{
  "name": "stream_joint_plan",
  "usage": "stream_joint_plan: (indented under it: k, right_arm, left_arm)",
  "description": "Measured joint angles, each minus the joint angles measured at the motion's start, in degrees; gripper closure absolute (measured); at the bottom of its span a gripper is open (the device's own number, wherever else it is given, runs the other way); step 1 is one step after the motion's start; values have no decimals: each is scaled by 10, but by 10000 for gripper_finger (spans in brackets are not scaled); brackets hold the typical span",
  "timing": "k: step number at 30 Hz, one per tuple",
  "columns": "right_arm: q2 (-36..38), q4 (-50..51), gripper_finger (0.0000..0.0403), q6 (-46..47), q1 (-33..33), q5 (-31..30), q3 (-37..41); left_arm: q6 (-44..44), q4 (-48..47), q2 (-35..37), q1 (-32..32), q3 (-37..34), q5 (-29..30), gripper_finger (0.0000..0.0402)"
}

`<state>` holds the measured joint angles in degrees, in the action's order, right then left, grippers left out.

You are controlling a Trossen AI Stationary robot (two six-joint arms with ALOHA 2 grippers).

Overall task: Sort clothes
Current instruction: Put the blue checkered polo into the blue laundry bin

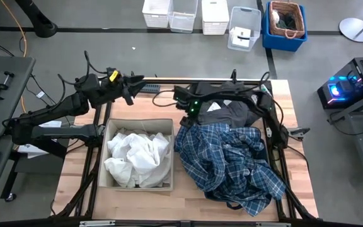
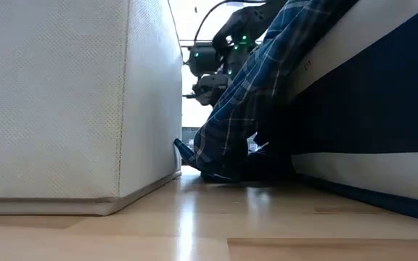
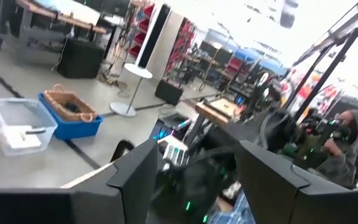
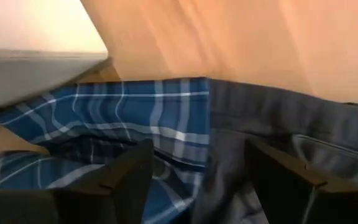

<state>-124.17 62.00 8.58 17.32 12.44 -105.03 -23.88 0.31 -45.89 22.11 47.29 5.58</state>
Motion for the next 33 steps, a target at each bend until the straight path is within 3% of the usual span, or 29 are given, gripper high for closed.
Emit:
stream_joint_plan:
  k: [6, 11, 13, 16, 17, 26, 31, 33]
  right_arm:
    - [-38, 13, 156, -7, -17, 17, -1]
    - [-53, 15, 174, -34, -38, -15, -2]
    - [-57, 16, 221, -44, -47, -19, 0]
    - [-42, 24, 354, -63, -57, -16, -6]
    - [-32, 31, 377, -74, -60, -11, -11]
    - [165, 149, 400, -45, -51, -56, -121]
    - [294, 289, 401, 63, -90, -71, -142]
    - [353, 273, 402, 130, -130, -73, -102]
  left_arm:
    - [5, 8, 0, 0, 0, 0, 197]
    - [20, 8, 0, 0, 0, 0, 197]
    - [20, 10, 0, 0, 0, 0, 197]
    - [20, 14, 0, 0, 0, 1, 197]
    - [22, 14, 0, 0, 0, 1, 197]
    - [41, 13, -1, 0, 0, 11, 197]
    - [41, 13, -1, 0, 0, 25, 197]
    - [40, 13, -1, 0, 0, 26, 197]
